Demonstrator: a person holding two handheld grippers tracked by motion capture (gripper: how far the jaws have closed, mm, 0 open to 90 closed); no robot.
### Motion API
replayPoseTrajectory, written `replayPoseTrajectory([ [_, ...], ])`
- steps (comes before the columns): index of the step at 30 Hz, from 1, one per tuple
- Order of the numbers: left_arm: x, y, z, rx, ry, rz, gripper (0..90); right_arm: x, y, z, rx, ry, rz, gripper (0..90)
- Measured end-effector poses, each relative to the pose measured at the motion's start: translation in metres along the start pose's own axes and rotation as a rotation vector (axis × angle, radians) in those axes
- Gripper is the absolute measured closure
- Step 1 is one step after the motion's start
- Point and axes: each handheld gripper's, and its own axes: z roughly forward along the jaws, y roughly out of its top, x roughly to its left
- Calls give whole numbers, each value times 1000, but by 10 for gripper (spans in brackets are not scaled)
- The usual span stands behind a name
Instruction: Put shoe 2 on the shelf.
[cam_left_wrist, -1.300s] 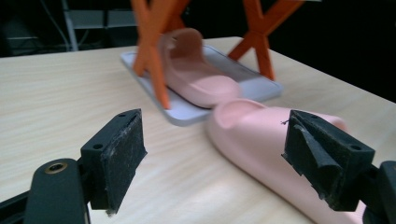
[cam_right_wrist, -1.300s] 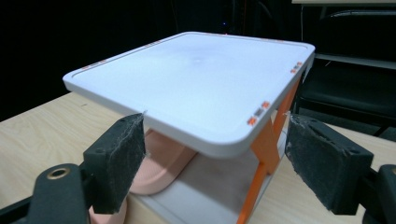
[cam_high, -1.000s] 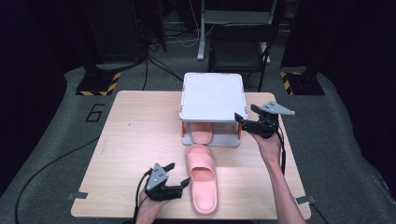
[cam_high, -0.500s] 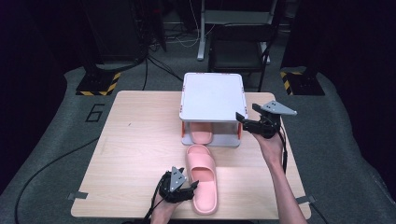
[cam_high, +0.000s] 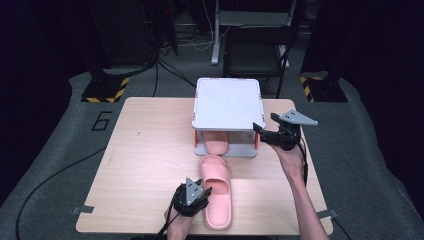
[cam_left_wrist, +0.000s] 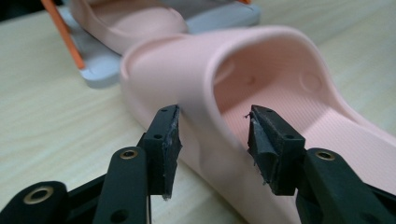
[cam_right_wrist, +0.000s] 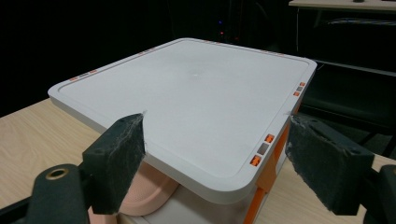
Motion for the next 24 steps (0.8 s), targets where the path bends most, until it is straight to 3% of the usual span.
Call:
replayPoseTrajectory([
  [4,-4,9,2,-24,58,-9,506,0,1,-1,-10,-2,-14,194],
  [8,-2,17,4,-31,100,-33,600,0,1,-3,-8,0,-14,192],
  [15,-11,12,-5,-30,164,0,755,-1,0,-3,-4,0,-16,189],
  [20,-5,8,-16,-26,154,-17,773,-1,0,-3,-4,5,-23,188],
  [24,4,8,-25,-53,79,-43,783,2,1,-1,1,4,-18,188],
])
